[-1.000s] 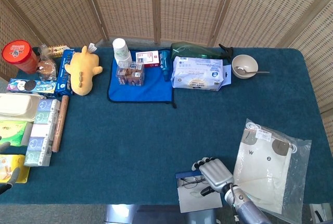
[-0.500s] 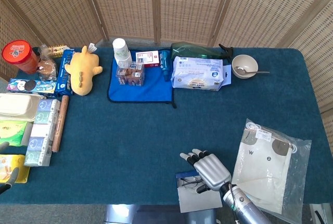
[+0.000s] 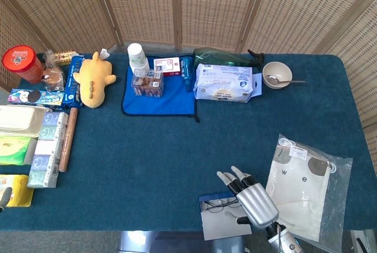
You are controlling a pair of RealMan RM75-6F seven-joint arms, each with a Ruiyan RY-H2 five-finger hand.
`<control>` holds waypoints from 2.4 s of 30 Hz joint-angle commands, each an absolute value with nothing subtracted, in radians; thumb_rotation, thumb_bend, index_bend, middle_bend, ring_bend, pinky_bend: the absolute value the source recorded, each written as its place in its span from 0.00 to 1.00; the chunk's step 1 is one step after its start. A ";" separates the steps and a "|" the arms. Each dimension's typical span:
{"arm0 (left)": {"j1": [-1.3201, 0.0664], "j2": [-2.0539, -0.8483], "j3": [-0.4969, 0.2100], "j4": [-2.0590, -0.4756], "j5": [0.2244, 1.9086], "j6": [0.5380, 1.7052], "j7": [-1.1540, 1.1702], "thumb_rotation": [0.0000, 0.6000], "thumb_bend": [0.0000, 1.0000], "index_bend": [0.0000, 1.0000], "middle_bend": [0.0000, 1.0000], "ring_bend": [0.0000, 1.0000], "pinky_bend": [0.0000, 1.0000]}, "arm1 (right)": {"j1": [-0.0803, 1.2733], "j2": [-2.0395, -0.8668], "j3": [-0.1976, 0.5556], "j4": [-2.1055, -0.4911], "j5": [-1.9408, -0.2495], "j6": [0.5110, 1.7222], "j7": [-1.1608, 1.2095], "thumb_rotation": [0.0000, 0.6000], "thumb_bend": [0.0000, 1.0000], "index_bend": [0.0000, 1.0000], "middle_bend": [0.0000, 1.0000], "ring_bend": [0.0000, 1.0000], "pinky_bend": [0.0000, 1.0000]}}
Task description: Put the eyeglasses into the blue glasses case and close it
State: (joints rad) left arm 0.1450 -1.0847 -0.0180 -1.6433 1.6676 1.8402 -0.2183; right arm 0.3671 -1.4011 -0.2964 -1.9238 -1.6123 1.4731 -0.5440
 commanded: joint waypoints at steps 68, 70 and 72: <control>0.184 -1.051 -0.012 -1.568 1.741 1.972 -0.312 1.00 0.29 0.19 0.14 0.00 0.00 | -0.163 -1.834 -0.319 -0.840 -1.962 1.846 -0.042 1.00 0.17 0.00 0.04 0.00 0.16; 0.185 -1.052 -0.011 -1.565 1.743 1.975 -0.313 1.00 0.29 0.19 0.14 0.00 0.00 | -0.164 -1.846 -0.316 -0.821 -1.962 1.846 -0.027 1.00 0.17 0.00 0.04 0.00 0.16; 0.187 -1.052 -0.009 -1.562 1.745 1.978 -0.314 1.00 0.29 0.19 0.14 0.00 0.00 | -0.164 -1.856 -0.313 -0.804 -1.963 1.849 -0.011 1.00 0.17 0.00 0.04 0.00 0.16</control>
State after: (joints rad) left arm 0.1866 -1.0517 -0.0097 -1.5624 1.7444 1.9775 -0.3134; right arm -0.1632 -1.8494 -0.3157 -0.8119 -1.9625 1.8471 -0.0193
